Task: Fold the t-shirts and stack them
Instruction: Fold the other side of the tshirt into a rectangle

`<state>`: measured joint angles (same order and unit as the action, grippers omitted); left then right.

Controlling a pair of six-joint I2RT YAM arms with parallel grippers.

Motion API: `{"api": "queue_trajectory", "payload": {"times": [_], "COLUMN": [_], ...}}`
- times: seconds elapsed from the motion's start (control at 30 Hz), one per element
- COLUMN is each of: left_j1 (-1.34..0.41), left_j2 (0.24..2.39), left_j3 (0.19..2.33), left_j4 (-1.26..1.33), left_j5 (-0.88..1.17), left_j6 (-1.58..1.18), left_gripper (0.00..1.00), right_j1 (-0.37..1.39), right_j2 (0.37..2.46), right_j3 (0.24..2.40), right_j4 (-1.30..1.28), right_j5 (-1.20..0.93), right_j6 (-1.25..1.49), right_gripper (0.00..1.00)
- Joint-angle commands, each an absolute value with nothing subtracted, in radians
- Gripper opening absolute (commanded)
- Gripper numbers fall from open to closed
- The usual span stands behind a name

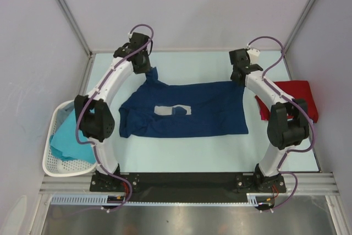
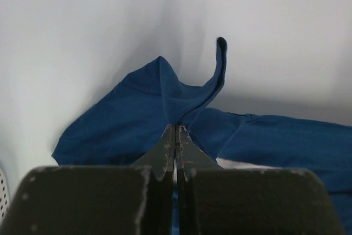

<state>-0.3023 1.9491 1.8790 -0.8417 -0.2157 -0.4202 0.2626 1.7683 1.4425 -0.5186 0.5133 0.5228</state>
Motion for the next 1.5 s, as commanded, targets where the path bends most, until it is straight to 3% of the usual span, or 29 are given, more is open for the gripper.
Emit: {"api": "queue_trajectory", "payload": {"times": [0.0, 0.67, 1.47], "left_j1": [-0.318, -0.350, -0.383], "left_j2": [1.767, 1.574, 1.298], "left_j3": [1.757, 1.405, 1.059], "left_j4": [-0.707, -0.601, -0.591], "left_j5": [-0.259, -0.282, -0.290], "left_j6": [-0.454, -0.486, -0.537], "left_gripper": [0.00, 0.00, 0.00], "right_j1": [0.279, 0.385, 0.387], "right_j2": [1.762, 1.681, 1.651], "right_j3": [1.419, 1.266, 1.123], "right_j4": [-0.512, -0.548, -0.532], "right_j5": [0.558, 0.609, 0.629], "right_j6": [0.541, 0.587, 0.594], "right_gripper": [0.00, 0.00, 0.00]}}
